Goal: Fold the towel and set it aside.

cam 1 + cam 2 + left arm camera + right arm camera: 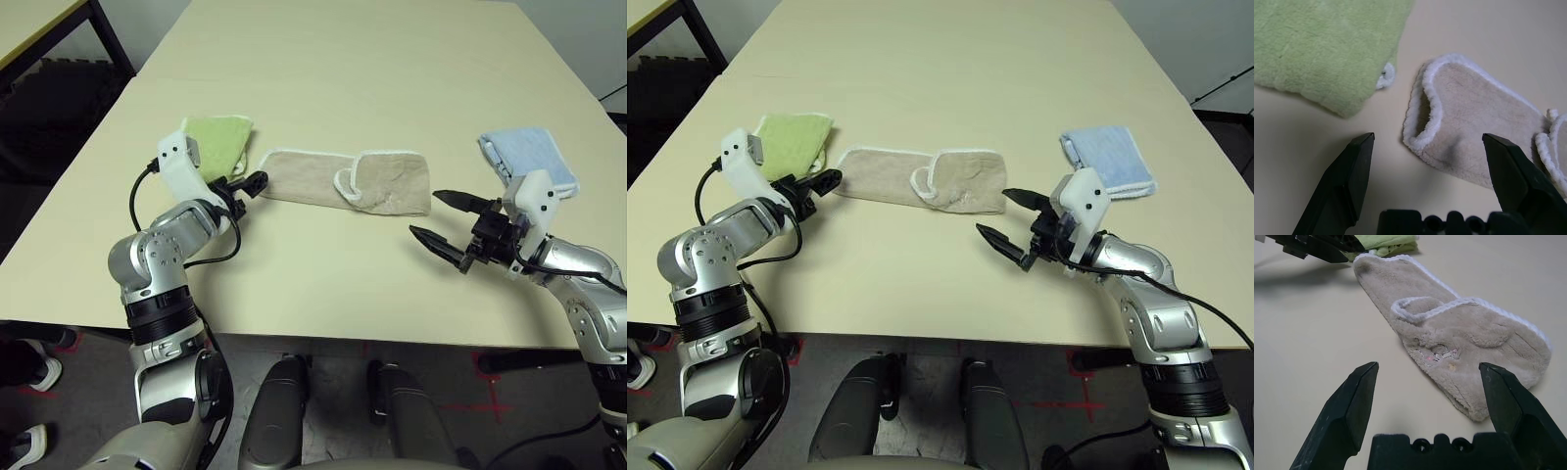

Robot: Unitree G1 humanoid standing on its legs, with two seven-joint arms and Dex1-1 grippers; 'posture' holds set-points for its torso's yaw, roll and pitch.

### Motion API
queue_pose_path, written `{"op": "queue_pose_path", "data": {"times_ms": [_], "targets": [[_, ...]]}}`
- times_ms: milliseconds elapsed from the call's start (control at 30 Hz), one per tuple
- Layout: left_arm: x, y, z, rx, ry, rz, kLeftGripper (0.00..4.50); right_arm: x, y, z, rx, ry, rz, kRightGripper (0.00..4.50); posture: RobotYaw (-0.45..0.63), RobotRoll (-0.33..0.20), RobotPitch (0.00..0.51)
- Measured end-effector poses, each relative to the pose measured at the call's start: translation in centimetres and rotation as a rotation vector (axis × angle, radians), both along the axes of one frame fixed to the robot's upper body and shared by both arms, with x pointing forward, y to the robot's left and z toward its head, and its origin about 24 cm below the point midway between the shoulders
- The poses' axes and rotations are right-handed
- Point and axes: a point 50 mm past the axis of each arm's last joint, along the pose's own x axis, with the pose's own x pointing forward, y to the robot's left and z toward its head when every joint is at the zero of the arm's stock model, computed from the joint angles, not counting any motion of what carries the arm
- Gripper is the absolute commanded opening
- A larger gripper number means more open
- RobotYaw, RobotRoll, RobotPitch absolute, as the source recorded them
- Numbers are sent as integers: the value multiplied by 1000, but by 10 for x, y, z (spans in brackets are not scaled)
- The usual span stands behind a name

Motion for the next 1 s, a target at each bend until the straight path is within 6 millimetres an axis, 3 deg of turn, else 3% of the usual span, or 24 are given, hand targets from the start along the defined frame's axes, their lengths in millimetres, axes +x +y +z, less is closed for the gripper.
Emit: {"op": "queue_pose_path", "data": {"times_ms": [367,1000], "targets": [[-2,-12,-1,-104,102,-34,4500,5,-2,2,-16,-14,-3,4471,153,0,162],[12,-28,-2,-154,88,-33,4500,1,-2,1,-22,-6,-5,4471,124,0,171]]}}
